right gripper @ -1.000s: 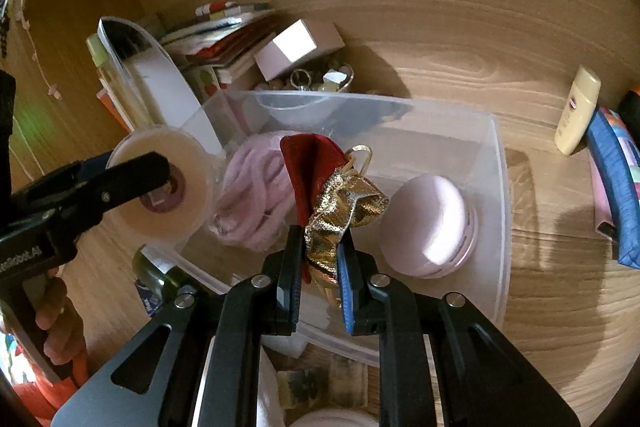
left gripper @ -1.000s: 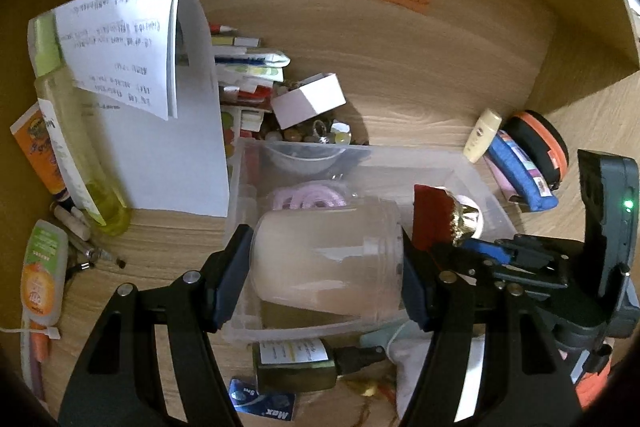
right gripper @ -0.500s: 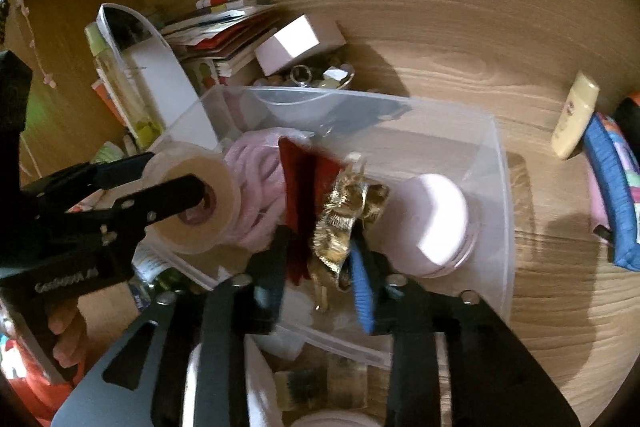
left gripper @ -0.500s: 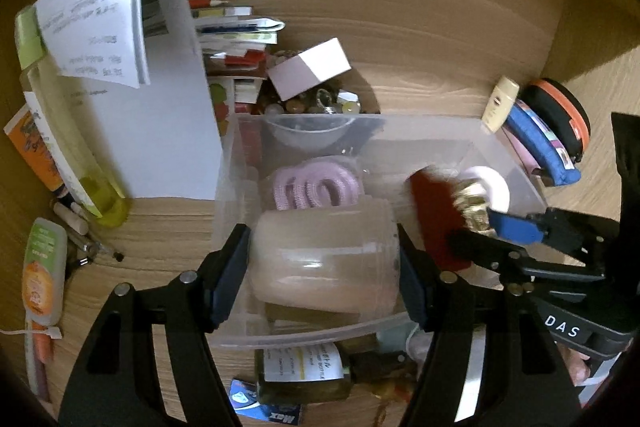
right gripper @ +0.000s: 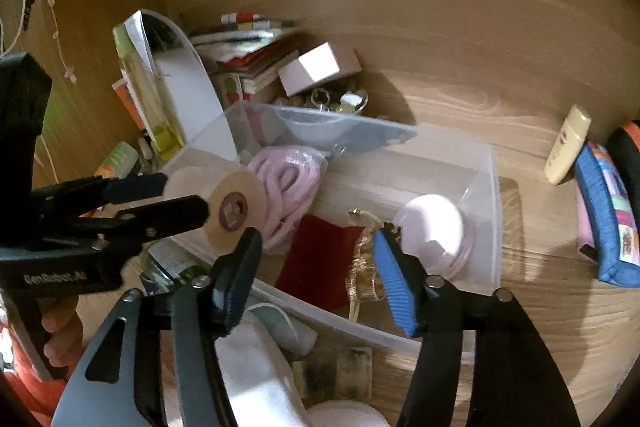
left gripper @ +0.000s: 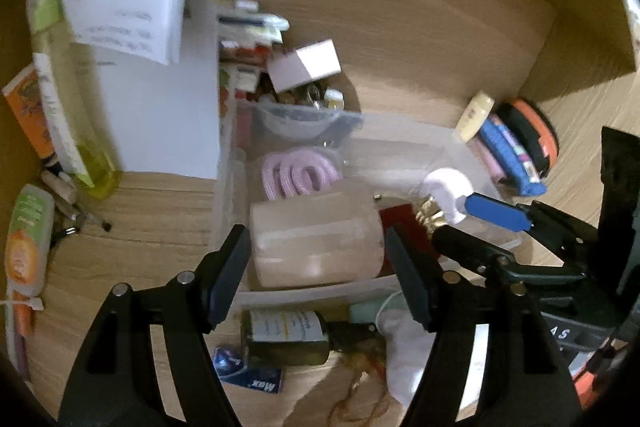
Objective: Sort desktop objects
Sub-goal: 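Carry the white cup and red-gold pouch into the clear box and release both, then grasp the green spray bottle with the left tool while the right tool grasps the white round container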
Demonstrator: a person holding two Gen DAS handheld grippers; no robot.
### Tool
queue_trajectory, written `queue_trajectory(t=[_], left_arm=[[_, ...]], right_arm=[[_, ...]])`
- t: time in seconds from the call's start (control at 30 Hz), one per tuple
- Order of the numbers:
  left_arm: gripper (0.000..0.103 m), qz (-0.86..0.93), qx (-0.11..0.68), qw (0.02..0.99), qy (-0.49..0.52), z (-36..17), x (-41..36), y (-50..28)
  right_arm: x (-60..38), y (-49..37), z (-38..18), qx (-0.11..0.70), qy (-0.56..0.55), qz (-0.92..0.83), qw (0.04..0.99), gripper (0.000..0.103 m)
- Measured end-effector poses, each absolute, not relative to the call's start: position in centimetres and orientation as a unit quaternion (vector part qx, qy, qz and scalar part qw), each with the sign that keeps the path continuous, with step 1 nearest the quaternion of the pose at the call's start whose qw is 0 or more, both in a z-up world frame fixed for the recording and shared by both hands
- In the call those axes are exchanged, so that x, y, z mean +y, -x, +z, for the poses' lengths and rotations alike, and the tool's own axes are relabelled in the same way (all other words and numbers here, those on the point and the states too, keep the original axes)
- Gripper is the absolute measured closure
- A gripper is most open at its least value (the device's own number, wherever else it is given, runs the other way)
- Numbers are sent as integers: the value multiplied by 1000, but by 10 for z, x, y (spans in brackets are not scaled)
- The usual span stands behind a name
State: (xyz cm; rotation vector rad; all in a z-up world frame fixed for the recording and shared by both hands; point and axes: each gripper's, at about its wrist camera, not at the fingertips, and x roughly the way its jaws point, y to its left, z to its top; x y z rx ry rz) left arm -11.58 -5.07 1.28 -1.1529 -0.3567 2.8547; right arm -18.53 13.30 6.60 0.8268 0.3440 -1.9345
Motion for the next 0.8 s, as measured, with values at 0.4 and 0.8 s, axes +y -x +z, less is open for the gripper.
queue_trajectory(t=[0.4, 0.8], left_arm=[[23, 948, -51, -21, 312, 47, -46, 64], [19, 919, -73, -31, 386, 0, -60, 64]], right_arm=[[181, 167, 103, 113, -282, -823, 479, 25], [234, 165, 65, 148, -325, -831, 426, 25]])
